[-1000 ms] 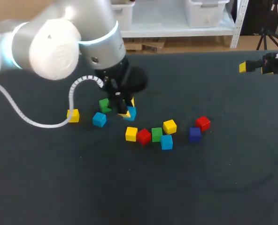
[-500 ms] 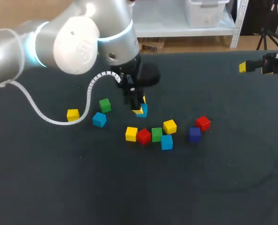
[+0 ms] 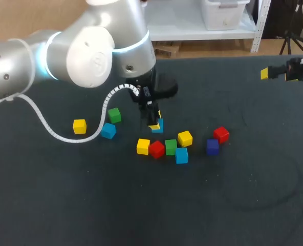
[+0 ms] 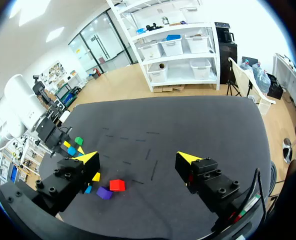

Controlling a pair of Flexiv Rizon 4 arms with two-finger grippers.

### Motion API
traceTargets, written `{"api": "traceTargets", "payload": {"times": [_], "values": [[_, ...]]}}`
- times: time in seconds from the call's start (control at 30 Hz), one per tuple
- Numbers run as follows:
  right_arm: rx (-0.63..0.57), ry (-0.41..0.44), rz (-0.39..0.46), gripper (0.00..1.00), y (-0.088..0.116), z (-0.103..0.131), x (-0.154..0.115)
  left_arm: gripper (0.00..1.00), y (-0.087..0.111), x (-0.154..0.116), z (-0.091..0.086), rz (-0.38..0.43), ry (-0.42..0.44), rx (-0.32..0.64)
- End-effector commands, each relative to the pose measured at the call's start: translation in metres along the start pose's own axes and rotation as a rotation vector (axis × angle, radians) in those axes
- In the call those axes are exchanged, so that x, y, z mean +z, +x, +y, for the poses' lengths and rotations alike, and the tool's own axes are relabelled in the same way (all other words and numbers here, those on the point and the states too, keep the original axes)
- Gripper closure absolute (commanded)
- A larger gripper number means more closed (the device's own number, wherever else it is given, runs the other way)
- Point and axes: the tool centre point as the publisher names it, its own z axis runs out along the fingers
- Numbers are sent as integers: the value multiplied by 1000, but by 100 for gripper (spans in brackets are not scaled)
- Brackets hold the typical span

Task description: Place the blue cubes, place green cubes on the blue cubes, place the yellow cubes on the green cubes, then place the red cubes on the yellow cubes, and place purple cube on the red cubes.

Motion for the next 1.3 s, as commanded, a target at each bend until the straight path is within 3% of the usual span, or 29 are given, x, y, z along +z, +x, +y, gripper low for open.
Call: {"api": "traceTargets", "payload": {"times": [0.03,1.3], "values": [[1,4,-1,0,0,1,0,100,-2,2,2,7,-4,-11],[1,4,-1,0,0,1,0,100,4,9,16,36,7,-49]]}}
